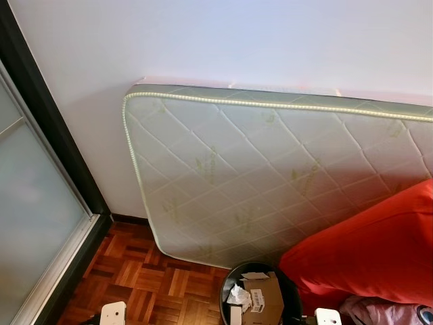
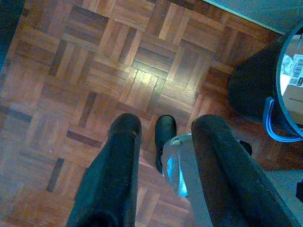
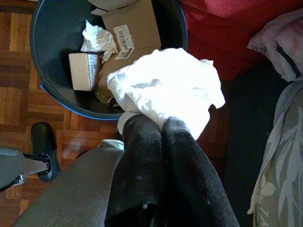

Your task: Clean up the room

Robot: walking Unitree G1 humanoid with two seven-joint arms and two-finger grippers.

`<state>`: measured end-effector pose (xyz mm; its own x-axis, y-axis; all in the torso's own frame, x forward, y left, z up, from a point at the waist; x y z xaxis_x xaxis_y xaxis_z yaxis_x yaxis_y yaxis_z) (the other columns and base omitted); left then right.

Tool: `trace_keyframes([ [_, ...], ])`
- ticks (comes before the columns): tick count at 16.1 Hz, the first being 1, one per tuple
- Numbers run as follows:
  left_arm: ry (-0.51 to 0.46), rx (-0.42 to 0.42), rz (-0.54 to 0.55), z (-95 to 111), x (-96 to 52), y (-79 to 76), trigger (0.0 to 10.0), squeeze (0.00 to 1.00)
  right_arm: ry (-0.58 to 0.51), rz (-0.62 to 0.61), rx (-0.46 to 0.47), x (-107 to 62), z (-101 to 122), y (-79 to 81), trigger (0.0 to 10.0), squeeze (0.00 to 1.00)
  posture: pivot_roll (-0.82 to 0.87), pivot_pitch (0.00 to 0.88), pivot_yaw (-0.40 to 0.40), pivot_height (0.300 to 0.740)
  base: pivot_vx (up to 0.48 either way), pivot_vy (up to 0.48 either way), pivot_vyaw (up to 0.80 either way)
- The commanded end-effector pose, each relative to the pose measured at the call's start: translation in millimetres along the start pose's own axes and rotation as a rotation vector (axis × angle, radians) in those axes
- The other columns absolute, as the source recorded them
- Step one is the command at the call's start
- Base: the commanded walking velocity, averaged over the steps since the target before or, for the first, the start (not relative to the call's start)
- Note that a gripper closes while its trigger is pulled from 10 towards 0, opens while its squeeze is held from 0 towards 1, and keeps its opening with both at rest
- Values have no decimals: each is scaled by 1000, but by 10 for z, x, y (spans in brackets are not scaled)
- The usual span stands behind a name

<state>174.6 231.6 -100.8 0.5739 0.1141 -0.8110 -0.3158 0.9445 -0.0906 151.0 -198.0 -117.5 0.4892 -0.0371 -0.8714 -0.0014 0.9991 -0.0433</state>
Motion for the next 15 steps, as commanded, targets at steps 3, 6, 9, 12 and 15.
trace_keyframes([
  [3, 5, 8, 14, 12, -14, 96, 10000, 0, -10, 3, 2, 4, 31, 3, 10000, 0, 26, 0, -23, 740, 244, 0, 0],
  [6, -10, 10, 18, 86, -22, 184, 10000, 0, -12, 6, -7, 6, 39, 8, 10000, 0, 23, 0, -21, 740, 247, 0, 0],
  [9, -15, 10, 15, 108, -24, 205, 10000, 0, -11, 4, -8, 7, 45, 6, 10000, 0, 20, 0, -20, 740, 270, 0, 0],
  [12, -4, 11, 18, 55, -35, 217, 10000, 0, -14, 4, 6, 9, 53, 10, 10000, 0, 19, 0, -17, 740, 280, 0, 0],
  [15, 0, 23, 22, 43, -37, 222, 10000, 0, -34, 5, 12, 9, 77, 13, 10000, 0, 22, 0, -15, 740, 0, 0, 0],
])
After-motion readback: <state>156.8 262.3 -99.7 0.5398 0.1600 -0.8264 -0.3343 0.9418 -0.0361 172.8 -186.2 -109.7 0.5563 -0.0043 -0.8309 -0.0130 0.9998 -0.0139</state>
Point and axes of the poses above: a point about 5 cm out from each wrist's last joint towards the gripper, its own x axis pointing out of the wrist towards the gripper, its own z axis along the axis of the wrist's last joint, y = z × x, the point moved 2 cm from there along x, pointing out of the wrist towards the gripper, and after that the axes turned 8 degrees about -x, right-handed, at the moved point
